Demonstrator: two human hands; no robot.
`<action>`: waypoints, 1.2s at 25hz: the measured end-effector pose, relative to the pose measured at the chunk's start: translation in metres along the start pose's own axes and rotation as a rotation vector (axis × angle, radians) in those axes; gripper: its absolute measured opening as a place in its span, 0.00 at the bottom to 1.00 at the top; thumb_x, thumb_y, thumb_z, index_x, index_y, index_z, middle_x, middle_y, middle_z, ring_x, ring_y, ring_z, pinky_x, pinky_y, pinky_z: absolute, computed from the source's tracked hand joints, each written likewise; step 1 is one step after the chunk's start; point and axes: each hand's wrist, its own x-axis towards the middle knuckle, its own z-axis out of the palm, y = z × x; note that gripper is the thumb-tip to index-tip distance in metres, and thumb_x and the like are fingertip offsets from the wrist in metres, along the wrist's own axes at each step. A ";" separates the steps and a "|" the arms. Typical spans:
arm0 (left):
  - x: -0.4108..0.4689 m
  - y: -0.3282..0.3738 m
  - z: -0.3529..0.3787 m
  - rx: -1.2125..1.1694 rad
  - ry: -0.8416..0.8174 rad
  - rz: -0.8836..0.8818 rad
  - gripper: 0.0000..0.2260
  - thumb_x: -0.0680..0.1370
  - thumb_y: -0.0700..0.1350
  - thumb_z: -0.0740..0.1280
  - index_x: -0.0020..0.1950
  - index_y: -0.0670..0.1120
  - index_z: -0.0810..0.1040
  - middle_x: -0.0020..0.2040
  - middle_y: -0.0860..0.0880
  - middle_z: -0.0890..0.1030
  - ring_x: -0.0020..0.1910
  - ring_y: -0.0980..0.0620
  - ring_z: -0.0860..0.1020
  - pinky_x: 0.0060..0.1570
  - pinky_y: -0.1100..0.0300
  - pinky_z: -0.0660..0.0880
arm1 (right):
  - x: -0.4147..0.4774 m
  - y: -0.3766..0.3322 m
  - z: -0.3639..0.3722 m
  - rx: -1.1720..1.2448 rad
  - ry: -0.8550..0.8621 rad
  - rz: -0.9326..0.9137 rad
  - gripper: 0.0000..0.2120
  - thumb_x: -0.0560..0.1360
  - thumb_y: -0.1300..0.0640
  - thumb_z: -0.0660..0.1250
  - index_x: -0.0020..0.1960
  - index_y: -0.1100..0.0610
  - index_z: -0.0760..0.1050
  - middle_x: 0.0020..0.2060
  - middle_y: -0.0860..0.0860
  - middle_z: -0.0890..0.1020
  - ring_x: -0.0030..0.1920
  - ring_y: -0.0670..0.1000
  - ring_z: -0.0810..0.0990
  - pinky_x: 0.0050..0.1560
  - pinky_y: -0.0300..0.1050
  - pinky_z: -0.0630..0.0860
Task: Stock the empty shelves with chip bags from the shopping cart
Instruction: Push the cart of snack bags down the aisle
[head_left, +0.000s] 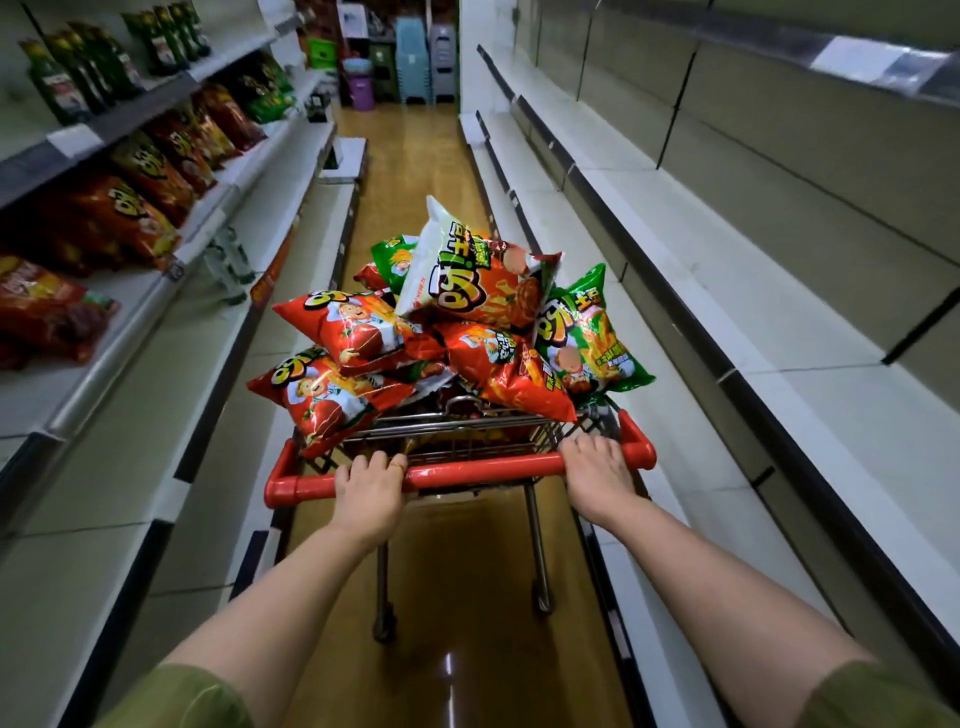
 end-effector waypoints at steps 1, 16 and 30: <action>-0.016 0.002 0.003 -0.003 -0.002 0.001 0.16 0.81 0.51 0.58 0.67 0.50 0.66 0.62 0.49 0.71 0.64 0.47 0.68 0.69 0.48 0.59 | -0.016 0.000 0.001 0.003 0.004 -0.003 0.18 0.76 0.65 0.56 0.64 0.56 0.65 0.63 0.56 0.70 0.66 0.57 0.66 0.71 0.51 0.57; -0.290 0.034 0.045 -0.010 -0.012 0.026 0.18 0.81 0.51 0.58 0.69 0.49 0.65 0.63 0.48 0.71 0.65 0.46 0.67 0.69 0.47 0.59 | -0.301 -0.011 0.020 0.003 -0.020 0.028 0.18 0.74 0.65 0.57 0.63 0.56 0.65 0.62 0.56 0.70 0.65 0.57 0.66 0.70 0.50 0.57; -0.522 0.065 0.077 0.044 -0.007 -0.007 0.16 0.81 0.50 0.57 0.67 0.49 0.65 0.62 0.47 0.72 0.64 0.45 0.68 0.68 0.47 0.60 | -0.537 -0.014 0.040 -0.011 -0.010 0.000 0.18 0.75 0.64 0.55 0.64 0.56 0.65 0.63 0.57 0.71 0.65 0.58 0.66 0.70 0.51 0.57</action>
